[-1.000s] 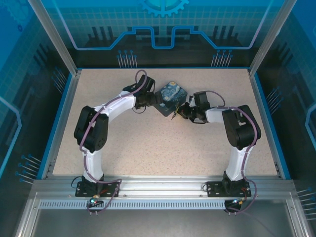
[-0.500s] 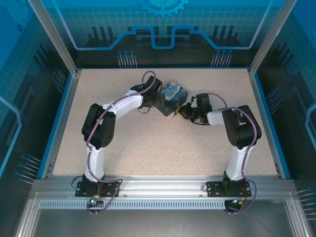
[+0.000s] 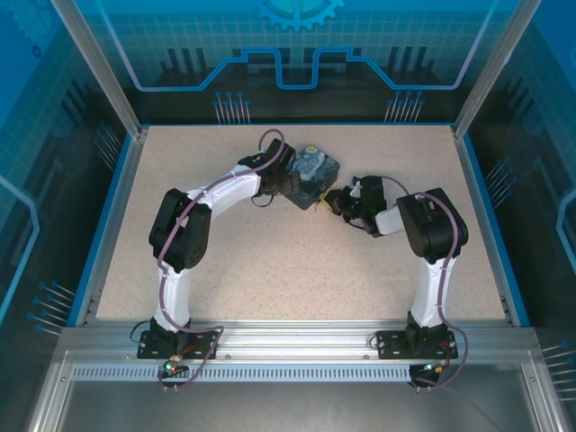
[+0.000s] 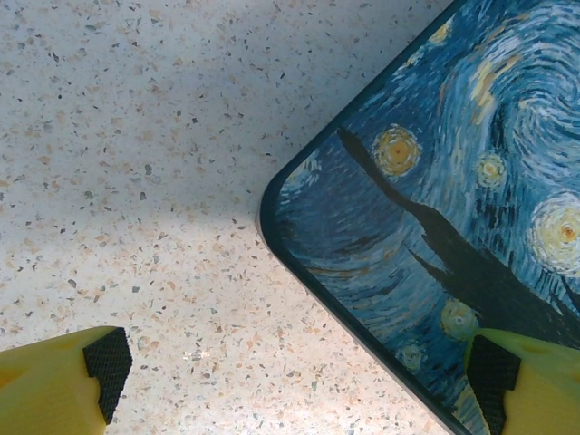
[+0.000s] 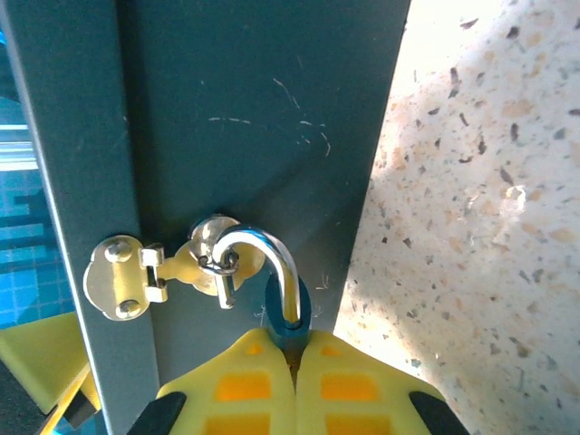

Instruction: Unlock the padlock with the key

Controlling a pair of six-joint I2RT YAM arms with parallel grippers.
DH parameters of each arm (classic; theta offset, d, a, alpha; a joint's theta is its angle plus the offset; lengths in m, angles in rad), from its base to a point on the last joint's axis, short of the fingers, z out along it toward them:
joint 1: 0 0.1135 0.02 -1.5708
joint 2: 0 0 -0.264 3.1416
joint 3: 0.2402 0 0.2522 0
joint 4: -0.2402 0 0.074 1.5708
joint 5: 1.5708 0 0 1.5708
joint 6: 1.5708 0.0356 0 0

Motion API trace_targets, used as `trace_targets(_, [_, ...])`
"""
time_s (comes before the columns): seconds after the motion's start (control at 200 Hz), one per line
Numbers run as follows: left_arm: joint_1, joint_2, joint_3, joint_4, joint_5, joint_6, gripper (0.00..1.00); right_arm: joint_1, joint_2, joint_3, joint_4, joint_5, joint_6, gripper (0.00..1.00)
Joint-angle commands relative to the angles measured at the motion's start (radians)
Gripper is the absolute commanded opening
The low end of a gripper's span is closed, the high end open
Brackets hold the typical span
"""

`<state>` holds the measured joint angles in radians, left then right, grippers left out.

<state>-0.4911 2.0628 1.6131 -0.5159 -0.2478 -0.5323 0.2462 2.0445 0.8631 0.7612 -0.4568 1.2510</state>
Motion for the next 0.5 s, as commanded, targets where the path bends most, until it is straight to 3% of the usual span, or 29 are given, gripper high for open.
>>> trace_targets(0.0, [-0.006,0.046,-0.047,-0.082,-0.008,0.011,0.97,-0.039,0.033,0.025,0.054,-0.056,0.012,0.0])
trace_targets(0.15, [-0.005,0.049,-0.047,-0.083,-0.003,0.008,0.96,-0.061,-0.005,0.095,-0.207,-0.076,-0.096,0.0])
trace_targets(0.425, [-0.005,0.049,-0.057,-0.08,-0.001,0.005,0.96,-0.066,0.054,0.108,-0.08,-0.121,-0.007,0.0])
trace_targets(0.495, [-0.005,0.049,-0.061,-0.078,0.001,0.002,0.96,-0.058,0.08,0.177,-0.19,-0.16,-0.025,0.0])
